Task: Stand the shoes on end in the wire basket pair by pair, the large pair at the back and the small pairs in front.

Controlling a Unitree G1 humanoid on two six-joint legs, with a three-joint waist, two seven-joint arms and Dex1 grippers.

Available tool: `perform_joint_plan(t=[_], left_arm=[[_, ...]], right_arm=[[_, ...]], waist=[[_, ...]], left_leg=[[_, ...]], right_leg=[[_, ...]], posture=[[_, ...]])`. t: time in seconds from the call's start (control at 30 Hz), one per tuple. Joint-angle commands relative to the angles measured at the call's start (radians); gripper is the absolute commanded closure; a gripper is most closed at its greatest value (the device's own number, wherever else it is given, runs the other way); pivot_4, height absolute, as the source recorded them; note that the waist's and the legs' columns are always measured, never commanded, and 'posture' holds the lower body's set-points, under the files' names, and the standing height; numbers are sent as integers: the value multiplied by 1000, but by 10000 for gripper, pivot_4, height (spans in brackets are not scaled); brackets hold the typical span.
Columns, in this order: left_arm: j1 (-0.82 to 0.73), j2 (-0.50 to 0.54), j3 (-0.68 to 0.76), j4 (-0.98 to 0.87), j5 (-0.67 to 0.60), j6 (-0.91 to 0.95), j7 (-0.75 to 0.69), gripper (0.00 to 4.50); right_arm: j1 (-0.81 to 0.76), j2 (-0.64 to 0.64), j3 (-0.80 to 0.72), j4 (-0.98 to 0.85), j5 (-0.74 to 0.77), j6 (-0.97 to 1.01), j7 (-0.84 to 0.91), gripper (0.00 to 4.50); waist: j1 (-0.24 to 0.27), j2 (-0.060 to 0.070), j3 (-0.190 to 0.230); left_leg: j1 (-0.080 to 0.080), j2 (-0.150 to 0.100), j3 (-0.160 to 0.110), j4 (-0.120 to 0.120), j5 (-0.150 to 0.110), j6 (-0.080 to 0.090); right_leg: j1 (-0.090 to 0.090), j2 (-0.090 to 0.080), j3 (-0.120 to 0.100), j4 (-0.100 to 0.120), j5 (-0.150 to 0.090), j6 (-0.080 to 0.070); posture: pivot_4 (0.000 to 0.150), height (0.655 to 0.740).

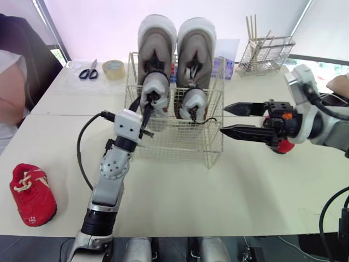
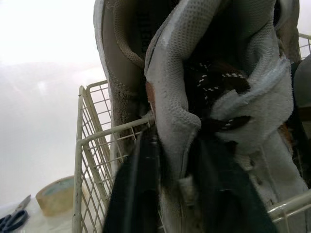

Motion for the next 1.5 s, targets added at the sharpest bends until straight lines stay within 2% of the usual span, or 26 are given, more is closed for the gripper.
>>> perform_joint_plan(t=[0.03, 0.07, 0.63, 1.03, 1.17, 1.2, 1.33, 1.47, 1.5], left_arm=[[34, -14, 10, -85, -45, 73, -11, 12883], [40, -15, 14, -105, -55, 94, -13, 7722], [93, 90, 85, -418, -225, 440, -100, 7722], [148, 110, 153, -550, -313, 615, -74, 7722], [84, 106, 281, -588, -465, 741, -40, 7722], [79, 125, 328, -600, -535, 784, -49, 7722], [61, 233, 487, -627, -794, 932, -68, 7722], [47, 407, 648, -544, -1101, 1007, -132, 7722], [42, 447, 661, -523, -1174, 1022, -149, 2522]], right_arm=[[-4, 7, -6, 6, -10, -36, 6, 0], [-2, 8, -4, 9, -12, -40, 8, 0], [-10, 41, 54, 59, -84, -114, 48, 0], [-5, 45, 67, 82, -114, -134, 70, 0], [1, 32, 57, 92, -115, -126, 78, 0], [2, 21, 54, 96, -116, -123, 85, 0], [-2, -13, 39, 129, -109, -106, 116, 0], [-30, 18, -31, 221, -98, -115, 51, 0], [-32, 30, -43, 249, -127, -147, 25, 0]], waist=[[-1, 0, 0], [-1, 0, 0], [3, 0, 0], [4, 0, 0], [3, 0, 0], [3, 0, 0], [3, 1, 1], [3, 1, 1], [2, 1, 1]], left_leg=[[0, 0, 0, 0, 0, 0], [0, 0, 0, 0, 0, 0], [-1, 0, 0, 0, 0, 0], [-1, 0, -1, 0, 0, 0], [-1, 0, -1, 0, 0, 0], [-1, 0, -1, 0, 0, 0], [-2, 0, -1, 0, 0, 0], [-2, 0, -2, 0, 0, -1], [-1, 0, -2, 0, 0, -1]], right_leg=[[0, 0, 0, 0, 0, 0], [0, 0, 0, 0, 0, 0], [0, 1, -1, -1, 0, 0], [0, 0, -1, -2, -1, -1], [0, 0, -1, -2, -1, -1], [0, 0, -1, -2, -1, -1], [0, 1, -1, -2, 0, 0], [0, 0, -1, -2, 0, 0], [0, 1, -1, -2, -1, -1]], posture=[[1500, 7357], [1500, 7357], [1500, 7357], [1500, 7357], [1500, 7357], [1500, 7357], [1500, 7357], [1500, 7357], [1500, 7357]])
